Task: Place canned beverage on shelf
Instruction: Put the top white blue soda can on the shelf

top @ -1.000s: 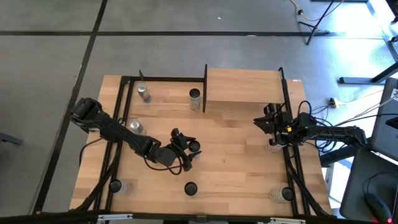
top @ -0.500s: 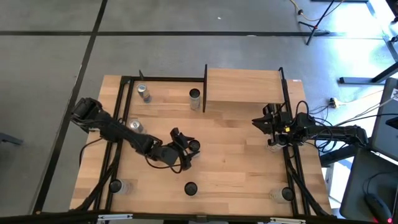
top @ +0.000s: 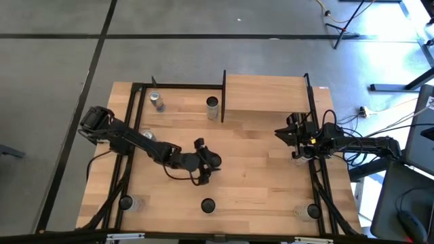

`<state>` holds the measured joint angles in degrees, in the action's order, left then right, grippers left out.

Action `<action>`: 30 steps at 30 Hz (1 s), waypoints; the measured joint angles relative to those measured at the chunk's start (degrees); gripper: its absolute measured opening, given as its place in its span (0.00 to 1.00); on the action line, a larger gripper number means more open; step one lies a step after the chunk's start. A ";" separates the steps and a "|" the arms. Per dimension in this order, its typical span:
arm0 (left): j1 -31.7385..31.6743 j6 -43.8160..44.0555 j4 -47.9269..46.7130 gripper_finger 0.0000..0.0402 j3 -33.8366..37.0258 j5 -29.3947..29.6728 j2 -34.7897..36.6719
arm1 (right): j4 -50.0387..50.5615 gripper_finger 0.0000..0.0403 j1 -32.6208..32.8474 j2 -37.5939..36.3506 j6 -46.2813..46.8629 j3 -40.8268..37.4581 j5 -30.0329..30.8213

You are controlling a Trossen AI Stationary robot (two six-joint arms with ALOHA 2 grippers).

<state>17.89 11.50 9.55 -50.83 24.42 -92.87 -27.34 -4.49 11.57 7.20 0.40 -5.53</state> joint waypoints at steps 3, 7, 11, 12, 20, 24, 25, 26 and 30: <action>-1.70 -5.65 1.52 0.54 0.04 -6.01 1.00 | 0.13 0.13 0.00 0.26 0.00 0.00 0.01; -5.74 -13.65 5.11 0.54 0.04 -16.46 1.68 | 0.11 0.13 0.00 1.50 -0.01 0.00 -0.05; -9.67 -20.04 6.53 0.54 0.04 -29.22 1.68 | -0.05 0.13 0.00 3.23 -0.02 0.00 -0.05; -10.68 -21.20 6.76 0.54 0.04 -31.86 1.68 | 0.02 0.13 0.00 3.61 -0.04 0.00 -0.07; -16.57 -22.54 4.23 0.54 0.02 -47.51 0.95 | -0.03 0.13 0.00 5.20 -0.02 0.00 -0.08; -16.91 -22.08 0.83 0.54 0.02 -47.41 -0.30 | -0.13 0.13 0.00 5.18 -0.01 0.00 -0.13; -16.82 -21.47 1.11 0.54 0.02 -46.93 -0.54 | -0.21 0.13 0.00 5.18 -0.02 0.00 -0.18; -16.55 -20.82 1.54 0.54 0.02 -45.49 -0.57 | -0.24 0.13 0.00 5.20 -0.02 0.00 -0.21; -15.37 -17.08 1.74 0.62 -0.02 -38.38 -0.55 | -0.48 0.13 0.00 5.18 0.00 0.00 -0.29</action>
<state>2.53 -5.58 11.29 -50.85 -13.95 -93.43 -27.83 -4.49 16.75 7.20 0.40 -5.82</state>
